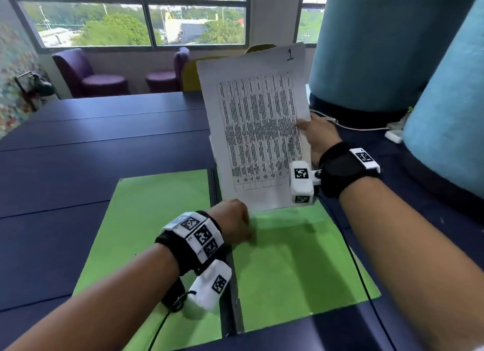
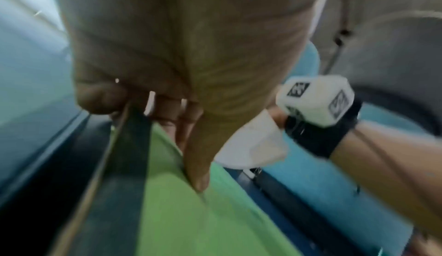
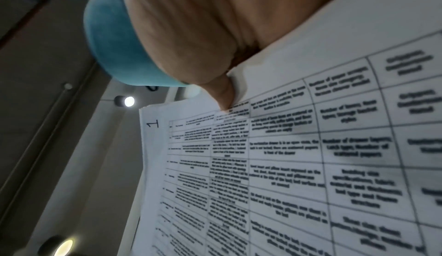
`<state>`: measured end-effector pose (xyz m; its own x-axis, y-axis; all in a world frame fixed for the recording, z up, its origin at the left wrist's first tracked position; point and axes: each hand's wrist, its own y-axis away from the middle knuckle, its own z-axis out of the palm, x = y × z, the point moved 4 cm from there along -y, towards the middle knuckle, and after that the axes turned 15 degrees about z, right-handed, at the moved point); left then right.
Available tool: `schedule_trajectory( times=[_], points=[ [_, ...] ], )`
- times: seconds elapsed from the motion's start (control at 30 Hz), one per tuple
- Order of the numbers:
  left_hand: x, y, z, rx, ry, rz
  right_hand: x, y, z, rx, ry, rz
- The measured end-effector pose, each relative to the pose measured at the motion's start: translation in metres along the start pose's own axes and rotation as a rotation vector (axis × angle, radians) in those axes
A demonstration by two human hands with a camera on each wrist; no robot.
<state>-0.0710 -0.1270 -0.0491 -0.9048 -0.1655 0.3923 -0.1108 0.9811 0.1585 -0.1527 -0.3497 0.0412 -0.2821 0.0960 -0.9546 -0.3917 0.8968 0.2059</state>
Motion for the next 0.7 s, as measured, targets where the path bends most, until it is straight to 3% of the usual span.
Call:
schedule_trajectory(
  times=[0.13, 0.33, 0.4, 0.53, 0.63, 0.7],
  points=[
    [-0.010, 0.006, -0.003, -0.027, 0.221, 0.075, 0.032, -0.016, 0.026, -0.216, -0.245, 0.199],
    [-0.017, 0.018, -0.015, -0.062, 0.249, 0.137, 0.083, -0.025, 0.025, -0.450, -0.120, 0.422],
    [-0.017, 0.023, -0.012, -0.064, 0.232, 0.146, 0.089, -0.029, 0.018, -0.491, -0.083, 0.450],
    [-0.020, 0.028, -0.006, -0.031, 0.231, 0.137, 0.084, -0.034, 0.018, -0.489, -0.221, 0.409],
    [-0.024, 0.032, -0.003, 0.068, 0.248, 0.105, 0.093, -0.025, 0.024, -0.533, -0.259, 0.392],
    [-0.022, 0.036, -0.001, 0.134, 0.244, 0.086, 0.106, -0.019, 0.022, -0.543, -0.152, 0.441]
  ],
)
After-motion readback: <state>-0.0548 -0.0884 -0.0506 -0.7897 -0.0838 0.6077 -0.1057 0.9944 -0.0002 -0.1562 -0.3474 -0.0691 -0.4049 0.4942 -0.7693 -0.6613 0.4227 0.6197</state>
